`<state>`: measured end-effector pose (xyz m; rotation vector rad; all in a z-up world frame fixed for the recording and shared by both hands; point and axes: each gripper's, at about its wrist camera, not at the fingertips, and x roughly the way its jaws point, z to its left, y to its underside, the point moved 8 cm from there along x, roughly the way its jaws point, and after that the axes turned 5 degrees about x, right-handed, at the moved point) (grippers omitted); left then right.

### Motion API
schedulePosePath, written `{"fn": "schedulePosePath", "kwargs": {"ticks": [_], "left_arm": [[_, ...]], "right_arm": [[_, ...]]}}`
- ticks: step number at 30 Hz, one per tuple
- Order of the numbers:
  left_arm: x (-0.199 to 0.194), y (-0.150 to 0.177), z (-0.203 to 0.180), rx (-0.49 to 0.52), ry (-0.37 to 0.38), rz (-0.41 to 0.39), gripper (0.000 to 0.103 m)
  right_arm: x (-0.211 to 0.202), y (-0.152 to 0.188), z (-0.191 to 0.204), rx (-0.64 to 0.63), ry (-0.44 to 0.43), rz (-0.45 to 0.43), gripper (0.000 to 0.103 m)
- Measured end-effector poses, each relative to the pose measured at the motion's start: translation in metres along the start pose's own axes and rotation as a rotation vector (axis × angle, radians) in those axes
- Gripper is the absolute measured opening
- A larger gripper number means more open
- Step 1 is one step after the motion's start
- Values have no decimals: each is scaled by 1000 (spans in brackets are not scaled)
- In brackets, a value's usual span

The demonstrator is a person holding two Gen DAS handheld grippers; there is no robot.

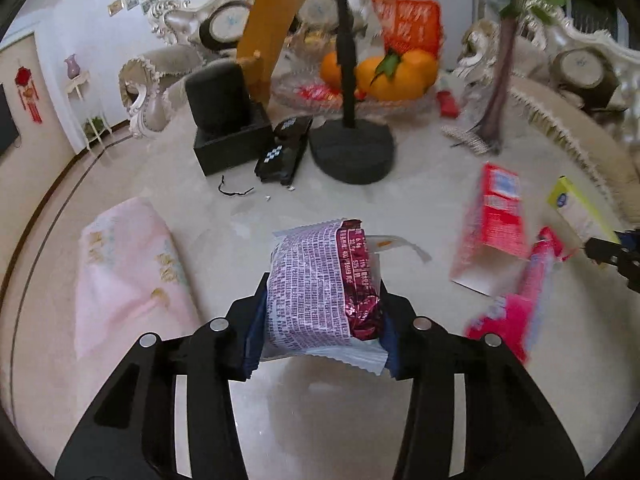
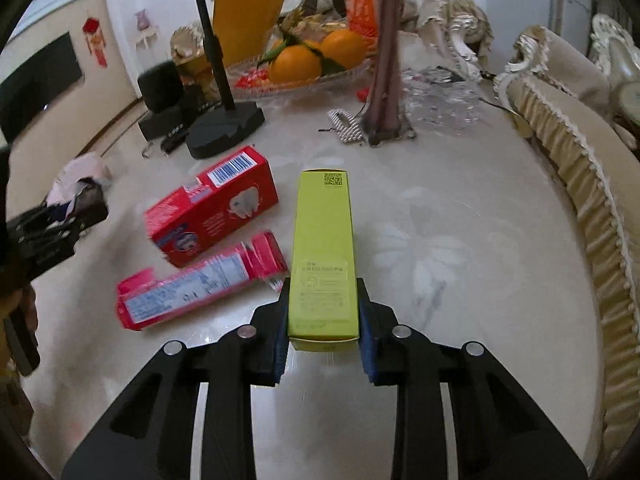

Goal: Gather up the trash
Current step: 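Grasp the purple snack bag with the left tool while the right tool grasps the yellow-green box, then carry the purple bag and yellow-green box over the wastebasket and open both tools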

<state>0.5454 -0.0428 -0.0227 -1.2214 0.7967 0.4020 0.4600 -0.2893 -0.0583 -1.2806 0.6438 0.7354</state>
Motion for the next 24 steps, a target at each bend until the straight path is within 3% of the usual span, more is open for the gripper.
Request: {"fn": "schedulePosePath", "kwargs": {"ticks": [5,12,17,21,24], "left_arm": [[-73,31,-18,8,56,-67,46],[-182,131,-60,39,129,-117,46],[-223,208,-90,9,196,-91,46],[-241,243,-107,6,208,-98,46],[-252,265,-119,17,214,-96,46]], "right_arm": [[-62,28,5,10,-55,-66,27],[-116,105,10,1,-118,-58,27],[-125,156,8,33,-110,-26,27],[-125,176,3,47,-68,-17,27],[-139,190,5,51,-94,-32,27]]}}
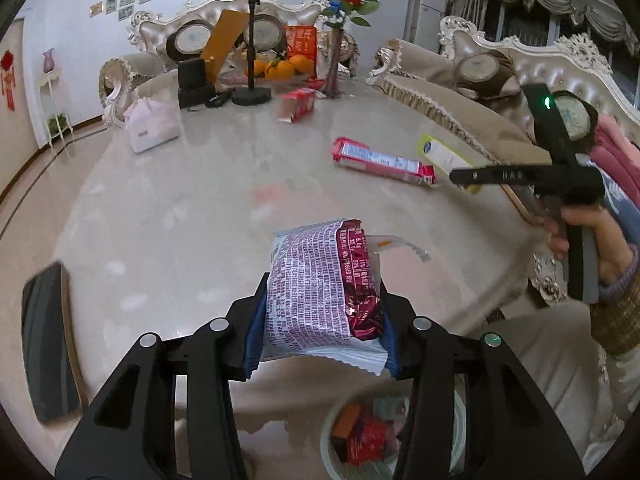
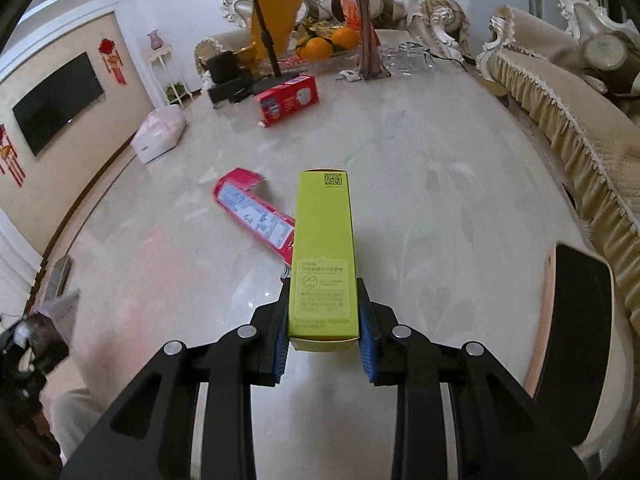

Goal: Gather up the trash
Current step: 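Carry the purple bag and yellow-green box over the wastebasket and open both tools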

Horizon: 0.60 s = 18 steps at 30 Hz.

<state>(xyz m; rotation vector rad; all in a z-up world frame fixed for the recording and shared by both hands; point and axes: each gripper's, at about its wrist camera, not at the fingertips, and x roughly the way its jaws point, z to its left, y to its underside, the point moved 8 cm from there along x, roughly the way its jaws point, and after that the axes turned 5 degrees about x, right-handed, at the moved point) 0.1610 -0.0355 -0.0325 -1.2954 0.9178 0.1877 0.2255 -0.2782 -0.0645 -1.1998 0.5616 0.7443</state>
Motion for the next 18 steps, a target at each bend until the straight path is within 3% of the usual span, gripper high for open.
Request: {"fn": "schedulePosePath", "kwargs": {"ticks": [4,11,18], "left_arm": [[-12,27,-15,-45,38,3,46],[-12,58,-33,-84,70,16,46],[-17,63,-38,-85,86,16,46]], "right_arm": [[-34,18,9,12,-95,-37,27],[-21,35,-7,15,10,2,27],[-18,48,-9,-35,85,2,28]]}}
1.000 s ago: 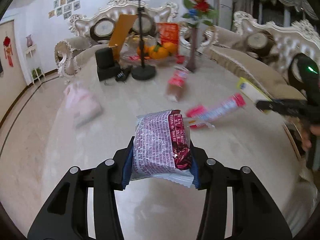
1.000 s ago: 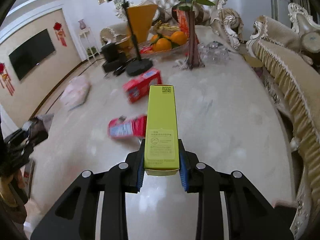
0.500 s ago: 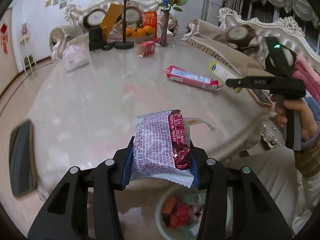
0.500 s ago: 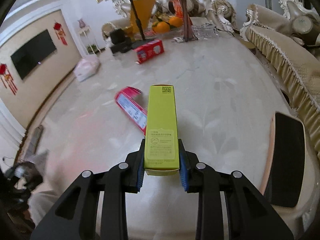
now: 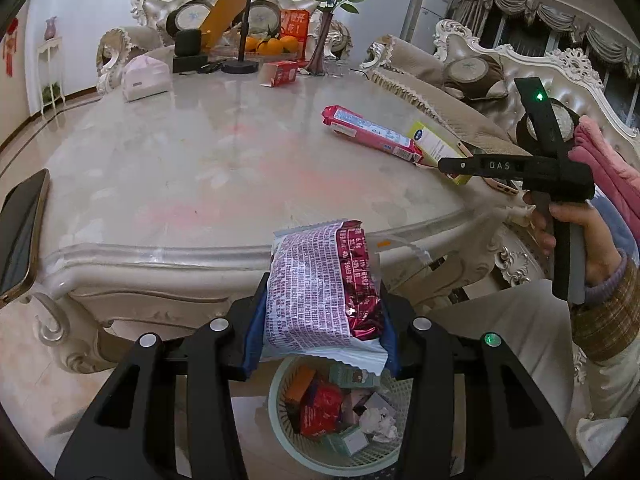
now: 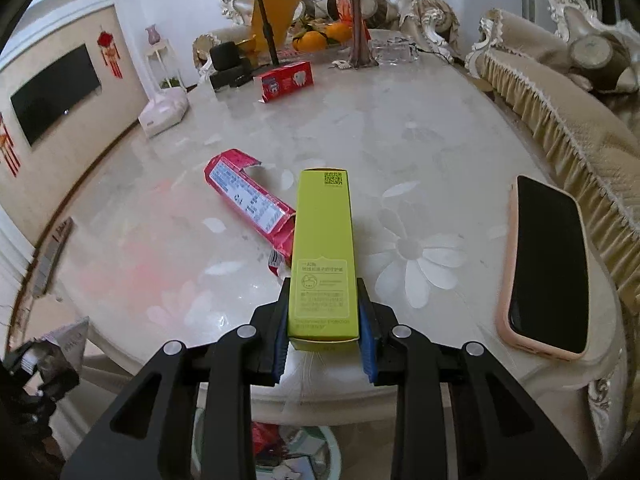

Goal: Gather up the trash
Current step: 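Carry the purple bag and yellow-green box over the wastebasket and open both tools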

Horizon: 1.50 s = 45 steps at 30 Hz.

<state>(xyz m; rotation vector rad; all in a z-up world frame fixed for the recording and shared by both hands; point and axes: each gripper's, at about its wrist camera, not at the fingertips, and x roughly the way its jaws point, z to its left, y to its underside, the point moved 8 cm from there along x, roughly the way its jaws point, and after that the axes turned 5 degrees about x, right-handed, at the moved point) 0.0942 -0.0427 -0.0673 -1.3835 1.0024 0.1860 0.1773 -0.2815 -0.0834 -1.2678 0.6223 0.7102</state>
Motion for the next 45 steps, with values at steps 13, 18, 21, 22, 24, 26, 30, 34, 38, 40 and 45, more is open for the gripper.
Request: {"fn": "schedulePosePath", "kwargs": {"ticks": [13,18,21,22,24,26,30,34,38,40,45], "left_arm": [[-1,0,3,-16,26,-9,46],[0,0,5,-24,33,-14,46],[0,0,5,-20,27,-13,46],[-1,0,5,-17,26,-15,46],[0,1,6,-12,24,-17,46],[0,0,6,-13,27,-21,46],[3,-1,7,-14,29,-26,46],[3,-1,6,-12,23,-27,46],[3,-2,5,-4,24,-22,46],[3,-2,5,-3,25,-20,46],[3,-2,5,-8,29,-21,46]], "right_arm": [[1,1,-15,132,-109,15,44],[1,0,-14,141,-110,1,43],[-3,1,-14,162,-133,-12,27],[-7,1,-16,175,-139,-27,27],[-12,0,-19,187,-140,-43,27],[-19,-2,-21,202,-168,-55,27],[-26,-7,-31,230,-167,-73,27],[-12,-5,-36,196,-87,-40,27],[-6,-1,-34,154,-36,-22,27],[-6,-1,-34,135,-10,-27,28],[5,-6,-36,122,14,13,31]]}}
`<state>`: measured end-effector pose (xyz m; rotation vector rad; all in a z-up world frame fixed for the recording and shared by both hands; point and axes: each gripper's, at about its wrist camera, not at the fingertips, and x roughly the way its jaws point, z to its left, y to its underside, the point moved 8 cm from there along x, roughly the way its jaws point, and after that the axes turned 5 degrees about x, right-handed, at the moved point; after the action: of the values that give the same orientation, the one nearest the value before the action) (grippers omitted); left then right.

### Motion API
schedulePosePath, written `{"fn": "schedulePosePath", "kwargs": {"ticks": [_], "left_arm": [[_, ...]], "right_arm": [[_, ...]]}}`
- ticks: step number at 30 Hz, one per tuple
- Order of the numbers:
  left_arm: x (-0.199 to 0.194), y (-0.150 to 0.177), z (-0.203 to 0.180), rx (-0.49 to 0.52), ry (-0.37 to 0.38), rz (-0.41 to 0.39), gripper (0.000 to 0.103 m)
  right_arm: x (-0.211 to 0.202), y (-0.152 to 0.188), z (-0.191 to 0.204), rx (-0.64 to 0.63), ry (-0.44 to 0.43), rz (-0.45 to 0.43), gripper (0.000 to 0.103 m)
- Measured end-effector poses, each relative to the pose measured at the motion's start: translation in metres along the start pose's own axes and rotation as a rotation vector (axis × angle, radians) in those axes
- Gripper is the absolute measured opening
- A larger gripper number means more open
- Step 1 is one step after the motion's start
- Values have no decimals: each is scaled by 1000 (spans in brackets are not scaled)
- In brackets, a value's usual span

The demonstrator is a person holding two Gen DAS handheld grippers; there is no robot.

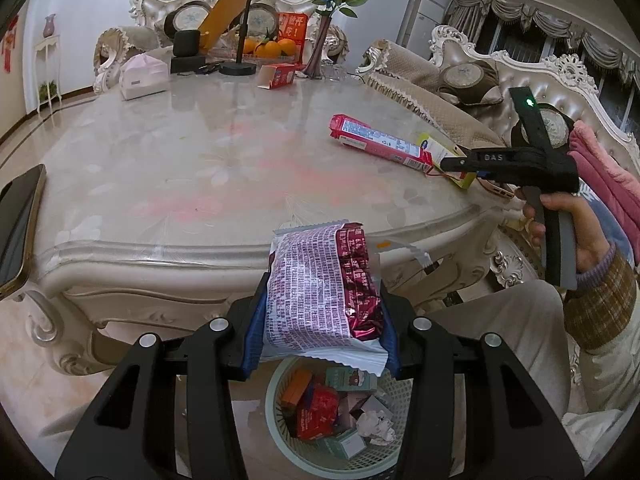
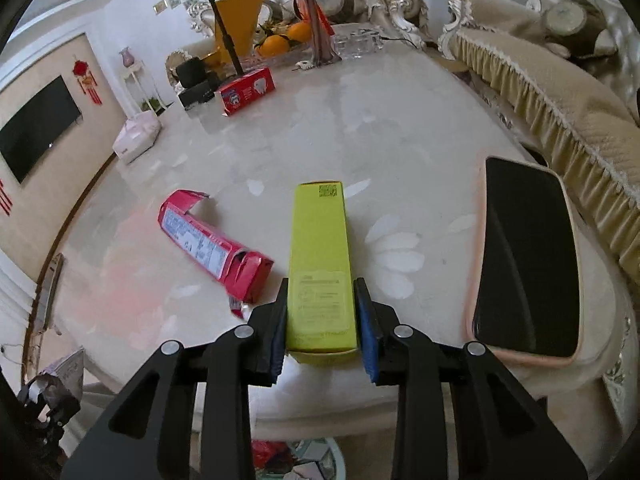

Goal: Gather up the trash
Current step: 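Carry the purple bag and yellow-green box over the wastebasket and open both tools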

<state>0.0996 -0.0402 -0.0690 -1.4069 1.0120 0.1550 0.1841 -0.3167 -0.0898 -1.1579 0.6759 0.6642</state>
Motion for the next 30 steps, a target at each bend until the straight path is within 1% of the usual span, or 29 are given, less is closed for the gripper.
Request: {"fn": "schedulePosePath", "kwargs": {"ticks": [5,10,12,15,17,19,22,23,25,27,29,30], "left_arm": [[0,0,0,-1,10,1,46],[-3,1,-2,-15,15,-5,46],[-9,3,-5,-11,25,-10,46],[-25,6,-19,10,52,-13,46],[-38,11,-33,35,76,-6,46],[-43,19,-44,51,95,18,46],[-34,38,-61,73,120,82,46],[-27,45,-64,77,122,107,46],[-3,67,-68,66,127,185,46],[22,88,-64,42,122,255,46],[46,108,-59,11,113,316,46],[60,120,-53,-10,98,360,49]], "right_arm": [[5,-8,-1,29,-22,5,31],[-17,-7,6,33,-51,-60,30],[-39,-1,14,2,-70,-96,30],[-65,13,26,-49,-88,-123,30],[-84,29,32,-82,-103,-127,30],[-100,48,36,-98,-119,-117,30],[-115,82,47,-127,-155,-76,30],[-117,100,53,-150,-166,-44,30],[-110,129,61,-171,-170,26,30],[-91,159,64,-168,-184,123,30],[-55,193,61,-161,-173,245,30],[-43,204,59,-161,-164,282,30]]}}
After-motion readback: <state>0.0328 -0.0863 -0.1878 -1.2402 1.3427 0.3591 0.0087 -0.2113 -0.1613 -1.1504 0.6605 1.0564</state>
